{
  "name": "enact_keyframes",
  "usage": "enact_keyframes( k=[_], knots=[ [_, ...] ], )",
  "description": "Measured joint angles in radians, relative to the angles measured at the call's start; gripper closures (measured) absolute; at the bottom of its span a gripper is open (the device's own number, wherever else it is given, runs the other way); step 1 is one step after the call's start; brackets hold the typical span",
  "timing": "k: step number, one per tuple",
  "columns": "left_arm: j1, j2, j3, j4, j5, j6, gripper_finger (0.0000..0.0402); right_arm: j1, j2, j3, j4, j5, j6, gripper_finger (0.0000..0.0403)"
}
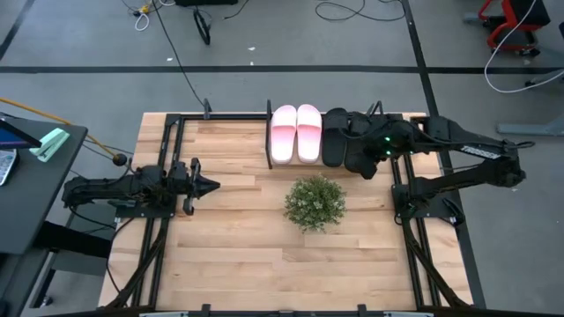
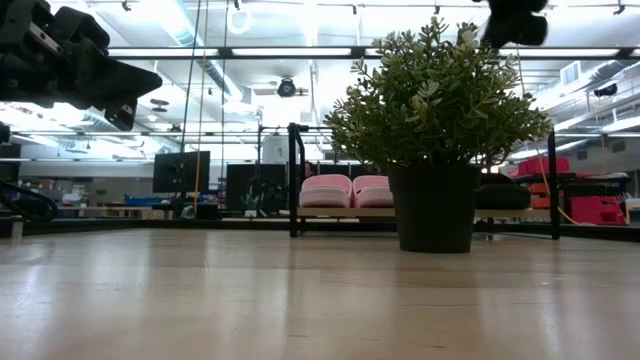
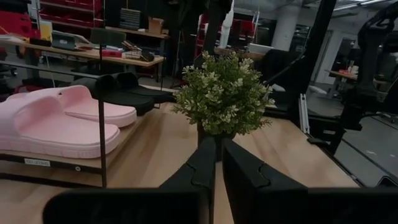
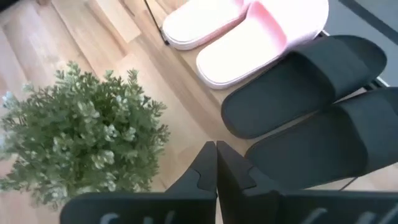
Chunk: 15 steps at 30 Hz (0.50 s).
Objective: Pick and place slides into the shelf
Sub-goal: Return to Home Position
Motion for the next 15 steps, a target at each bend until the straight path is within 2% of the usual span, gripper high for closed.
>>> enact_keyframes(
  k=[7, 15],
  knots=[
    [0.0, 0.0, 0.0, 0.008, 0.001, 0.0, 0.0363, 0.051, -0.249, -0.33, 0.224, 0.003, 0.06, 0.0403],
    [0.0, 0.0, 0.0, 0.013, 0.003, 0.0, 0.0376, 0.147, -0.495, -0.648, 0.532, 0.002, 0.127, 0.0403]
  ],
)
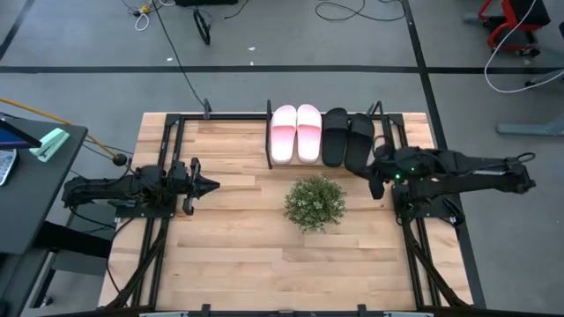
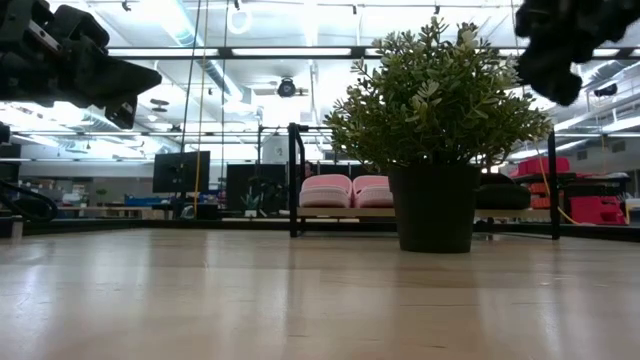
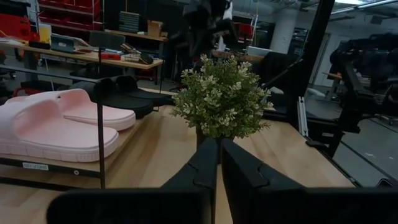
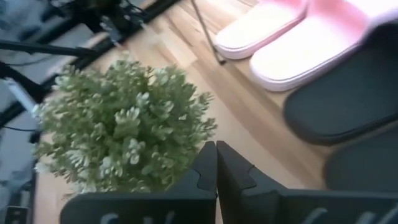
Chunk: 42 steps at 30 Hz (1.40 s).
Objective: Pick and place slides into the shelf
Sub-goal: Return to Home Position
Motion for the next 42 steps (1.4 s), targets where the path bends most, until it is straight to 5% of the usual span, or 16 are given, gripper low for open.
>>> enact_keyframes(
  k=[12, 30, 42],
  knots=[
    [0.0, 0.0, 0.0, 0.002, 0.0, 0.0, 0.0379, 0.141, -0.227, -0.3, 0.276, 0.02, 0.036, 0.0403],
    [0.0, 0.0, 0.0, 0.003, 0.0, 0.001, 0.0372, 0.178, -0.33, -0.6, 0.639, 0.029, -0.035, 0.0403],
    [0.0, 0.0, 0.0, 0.003, 0.0, 0.001, 0.0383, 0.177, -0.387, -0.63, 0.739, 0.038, -0.102, 0.0403]
  ],
)
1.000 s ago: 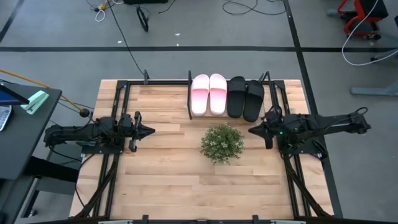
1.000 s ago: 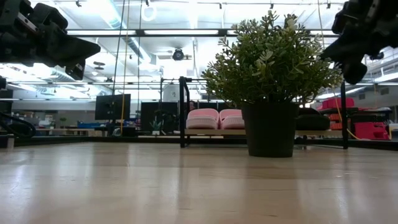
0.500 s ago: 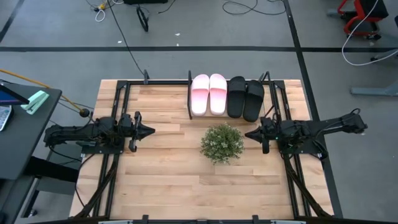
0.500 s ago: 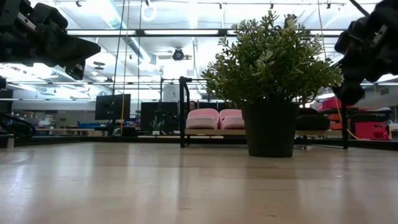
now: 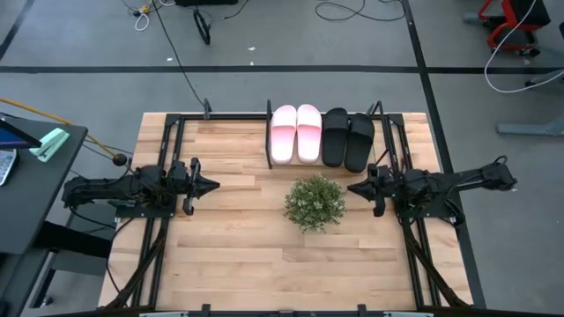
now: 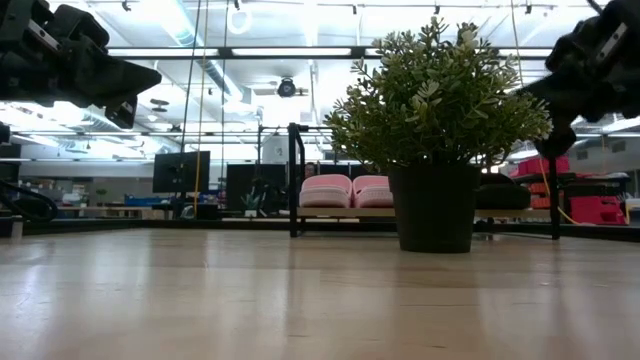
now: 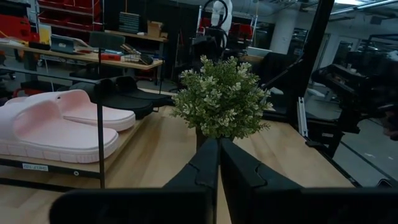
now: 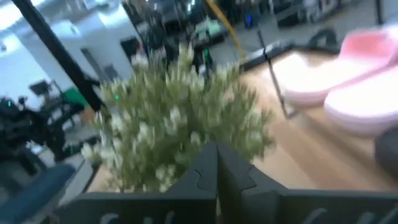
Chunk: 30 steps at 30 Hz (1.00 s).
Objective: Pick and place slides into the shelf
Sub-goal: Return to Home Position
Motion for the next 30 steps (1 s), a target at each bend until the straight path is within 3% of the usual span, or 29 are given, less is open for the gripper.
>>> enact_keyframes(
  k=[8, 13, 22, 30],
  knots=[
    [0.0, 0.0, 0.0, 0.0, 0.0, 0.0, 0.0368, -0.006, -0.167, 0.0, -0.042, 0.052, -0.057, 0.0403],
    [0.0, 0.0, 0.0, 0.0, 0.0, 0.0, 0.0363, -0.045, -0.187, 0.0, -0.042, 0.067, -0.096, 0.0403],
    [0.0, 0.0, 0.0, 0.0, 0.0, 0.0, 0.0375, -0.143, -0.188, 0.0, -0.076, -0.124, -0.048, 0.0403],
    [0.0, 0.0, 0.0, 0.0, 0.0, 0.0, 0.0379, -0.146, -0.188, 0.0, -0.08, -0.165, -0.053, 0.0403]
  ],
)
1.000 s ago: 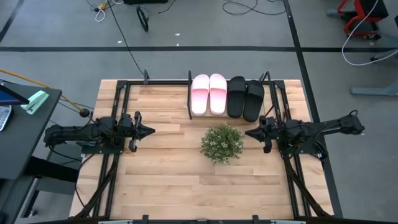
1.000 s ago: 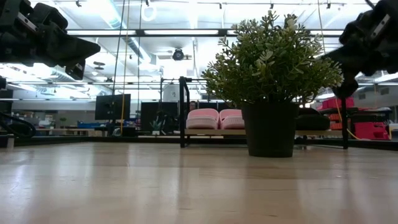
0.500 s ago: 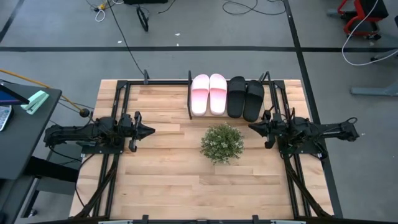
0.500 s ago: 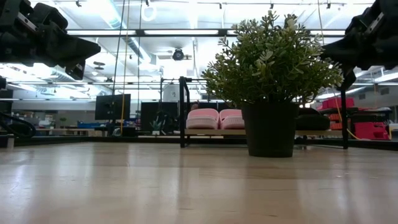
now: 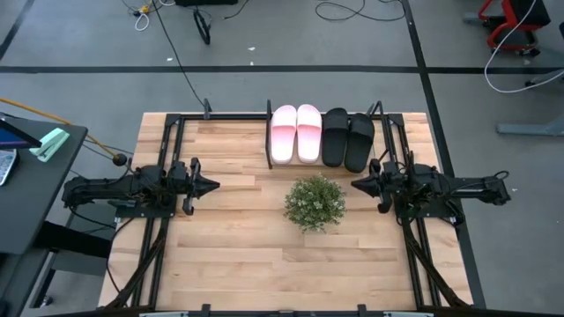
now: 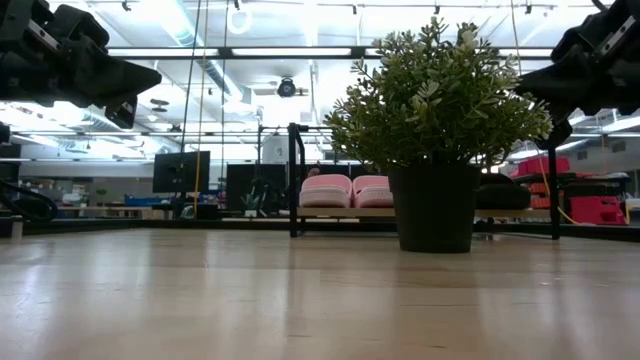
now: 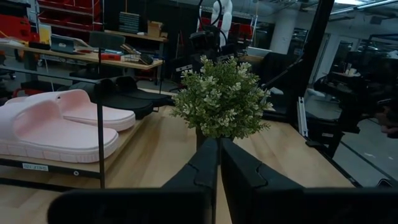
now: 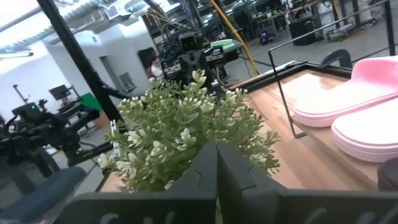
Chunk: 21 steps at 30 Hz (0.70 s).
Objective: Pick and place slides into the shelf
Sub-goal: Return to Home Position
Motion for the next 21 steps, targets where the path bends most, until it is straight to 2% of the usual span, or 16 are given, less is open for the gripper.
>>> enact_keyframes(
  k=[6, 12, 21],
  knots=[
    [0.0, 0.0, 0.0, 0.0, 0.0, 0.0, 0.0368, 0.0, 0.0, 0.0, 0.008, -0.018, -0.035, 0.0403],
    [0.0, 0.0, 0.0, 0.0, 0.0, 0.0, 0.0362, 0.0, -0.001, 0.0, 0.133, -0.042, -0.104, 0.0403],
    [0.0, 0.0, 0.0, 0.0, 0.0, 0.0, 0.0369, 0.0, -0.001, 0.0, 0.048, -0.131, -0.124, 0.0403]
  ],
)
